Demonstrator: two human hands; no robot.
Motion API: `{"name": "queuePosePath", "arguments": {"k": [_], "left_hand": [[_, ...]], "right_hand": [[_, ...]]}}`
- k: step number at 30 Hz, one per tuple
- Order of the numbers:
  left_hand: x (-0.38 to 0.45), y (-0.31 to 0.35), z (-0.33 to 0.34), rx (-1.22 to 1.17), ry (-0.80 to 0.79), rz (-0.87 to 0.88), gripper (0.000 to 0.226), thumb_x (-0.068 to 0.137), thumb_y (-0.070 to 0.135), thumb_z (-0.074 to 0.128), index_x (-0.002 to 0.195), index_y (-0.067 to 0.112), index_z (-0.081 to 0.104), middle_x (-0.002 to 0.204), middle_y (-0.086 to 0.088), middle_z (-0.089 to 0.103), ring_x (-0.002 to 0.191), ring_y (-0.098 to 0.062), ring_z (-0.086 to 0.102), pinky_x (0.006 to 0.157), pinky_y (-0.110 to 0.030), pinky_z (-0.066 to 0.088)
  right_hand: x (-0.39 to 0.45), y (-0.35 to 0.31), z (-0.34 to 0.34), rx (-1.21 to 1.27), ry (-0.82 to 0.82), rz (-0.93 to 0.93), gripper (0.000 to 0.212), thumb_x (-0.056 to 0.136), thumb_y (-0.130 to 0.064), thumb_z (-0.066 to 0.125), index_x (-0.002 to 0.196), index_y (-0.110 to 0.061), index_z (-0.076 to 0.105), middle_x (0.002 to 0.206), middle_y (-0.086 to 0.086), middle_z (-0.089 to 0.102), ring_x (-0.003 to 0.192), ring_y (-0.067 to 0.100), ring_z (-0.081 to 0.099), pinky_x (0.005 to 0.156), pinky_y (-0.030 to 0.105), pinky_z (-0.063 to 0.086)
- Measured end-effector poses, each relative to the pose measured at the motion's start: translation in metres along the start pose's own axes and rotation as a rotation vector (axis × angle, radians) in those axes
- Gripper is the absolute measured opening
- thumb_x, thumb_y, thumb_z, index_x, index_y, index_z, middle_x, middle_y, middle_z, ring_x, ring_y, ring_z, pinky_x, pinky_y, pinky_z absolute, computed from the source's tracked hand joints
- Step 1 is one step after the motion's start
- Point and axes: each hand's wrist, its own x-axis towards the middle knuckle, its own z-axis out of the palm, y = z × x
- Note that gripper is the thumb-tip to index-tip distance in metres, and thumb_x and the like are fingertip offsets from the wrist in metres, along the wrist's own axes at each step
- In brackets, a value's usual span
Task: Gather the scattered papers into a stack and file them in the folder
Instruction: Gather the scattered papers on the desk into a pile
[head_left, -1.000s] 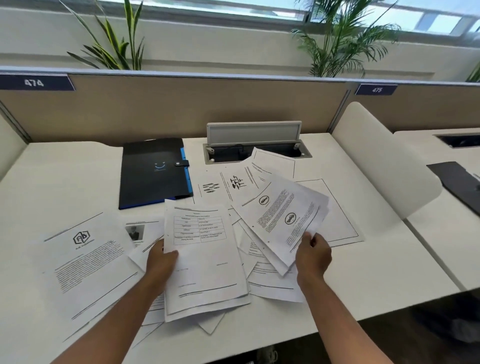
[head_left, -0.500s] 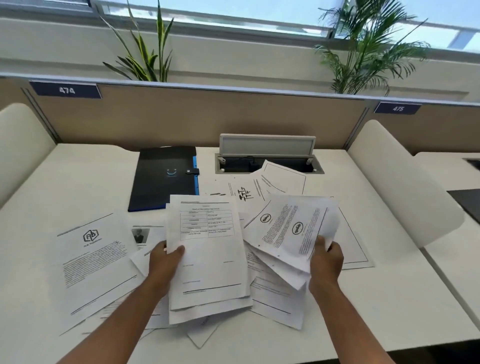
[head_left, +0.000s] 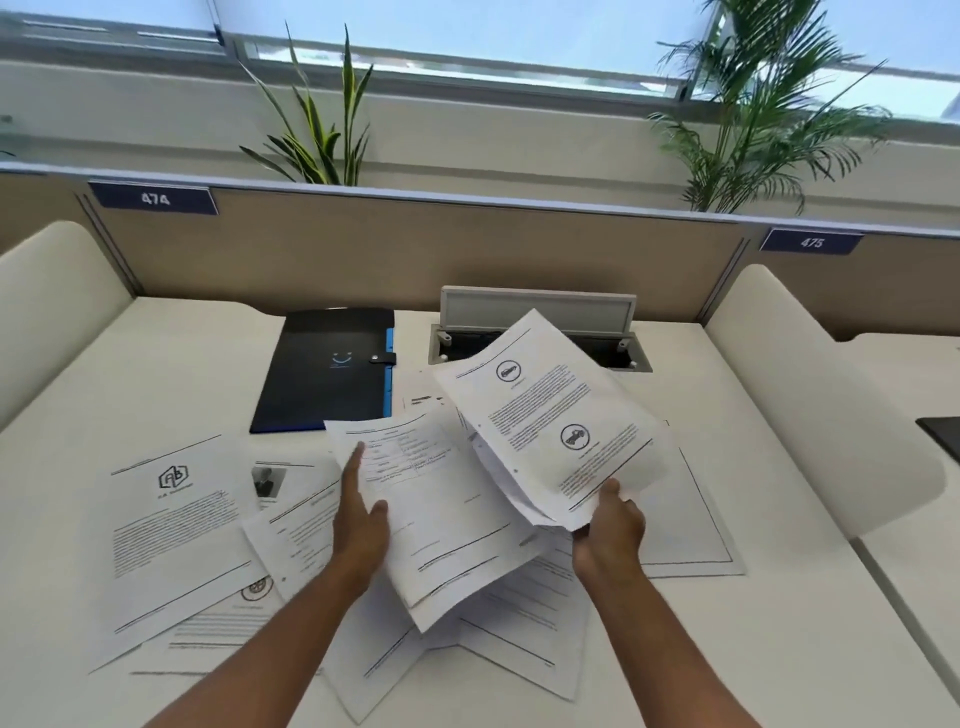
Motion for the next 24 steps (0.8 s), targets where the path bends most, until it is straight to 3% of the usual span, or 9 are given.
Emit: {"name": "queuePosePath", "arguments": {"k": [3,5,10,14,17,20,21,24], "left_hand": [[-0.002,-0.004,0.016,0.044,-0.05,-0.02,0.055,0.098,-0.007,0.04,0.12,0.038,0.063,0.145,0.0,0.051,0.129,-0.018,0.046,0.104,-0.024,0.035],[-0.005,-0.007,0.023,0.06,-0.02,-0.061,0.047,0.099,-0.004,0.04,0.114,0.031,0.066,0.139,-0.003,0.056,0.125,-0.02,0.051,0.101,-0.022,0.036],[-0.01,-0.006,0.026,-0.009,0.057,-0.125,0.042,0.096,-0.004,0.042,0.112,0.023,0.07,0.131,-0.001,0.061,0.12,-0.019,0.053,0.099,-0.024,0.039],[-0.014,0.006,0.02,-0.157,0.107,-0.067,0.043,0.091,-0.005,0.045,0.103,0.023,0.074,0.116,0.011,0.065,0.114,-0.014,0.057,0.102,-0.027,0.042],[-0.013,0.02,0.018,-0.277,0.12,-0.04,0.039,0.092,-0.001,0.048,0.099,0.024,0.077,0.115,0.014,0.067,0.111,-0.007,0.06,0.095,-0.021,0.046],[-0.013,0.037,0.024,-0.375,0.06,-0.054,0.023,0.098,0.029,0.056,0.102,0.024,0.077,0.11,0.008,0.074,0.101,-0.014,0.069,0.085,-0.028,0.055],[-0.013,0.043,0.026,-0.404,0.012,-0.063,0.031,0.096,0.045,0.056,0.105,0.023,0.076,0.107,0.005,0.075,0.095,-0.018,0.072,0.08,-0.032,0.059],[-0.012,0.057,0.033,-0.461,-0.113,-0.059,0.059,0.082,0.071,0.054,0.113,0.023,0.069,0.102,0.001,0.077,0.09,-0.019,0.074,0.071,-0.033,0.061]], "right_hand": [[-0.003,0.013,-0.004,0.076,-0.014,0.111,0.017,0.106,-0.015,0.053,0.122,-0.012,0.058,0.102,0.01,0.072,0.087,0.026,0.069,0.064,0.038,0.059],[-0.001,0.009,-0.005,0.141,-0.044,0.143,0.018,0.106,-0.015,0.053,0.124,-0.011,0.057,0.108,0.013,0.071,0.093,0.028,0.068,0.072,0.041,0.059],[0.005,-0.02,0.002,0.251,-0.141,0.119,0.016,0.106,-0.01,0.049,0.106,-0.014,0.064,0.107,0.01,0.073,0.091,0.024,0.073,0.069,0.034,0.064],[0.002,-0.034,0.003,0.24,-0.179,0.022,0.017,0.106,-0.016,0.052,0.113,-0.02,0.066,0.103,0.001,0.081,0.091,0.017,0.079,0.074,0.034,0.064],[0.002,-0.027,0.002,0.152,-0.141,-0.002,0.014,0.106,-0.019,0.054,0.112,-0.021,0.066,0.1,-0.003,0.081,0.084,0.011,0.078,0.074,0.032,0.063],[-0.003,-0.003,0.003,0.032,-0.117,0.014,0.013,0.107,-0.019,0.052,0.106,-0.019,0.065,0.092,-0.004,0.078,0.073,0.008,0.076,0.062,0.028,0.063],[-0.004,0.007,0.002,-0.016,-0.115,0.021,0.012,0.108,-0.019,0.052,0.108,-0.018,0.064,0.097,-0.001,0.077,0.076,0.011,0.076,0.061,0.027,0.062],[-0.009,0.033,0.003,-0.106,-0.119,0.018,0.018,0.106,-0.016,0.054,0.121,-0.011,0.062,0.116,0.007,0.072,0.098,0.022,0.071,0.083,0.037,0.059]]}}
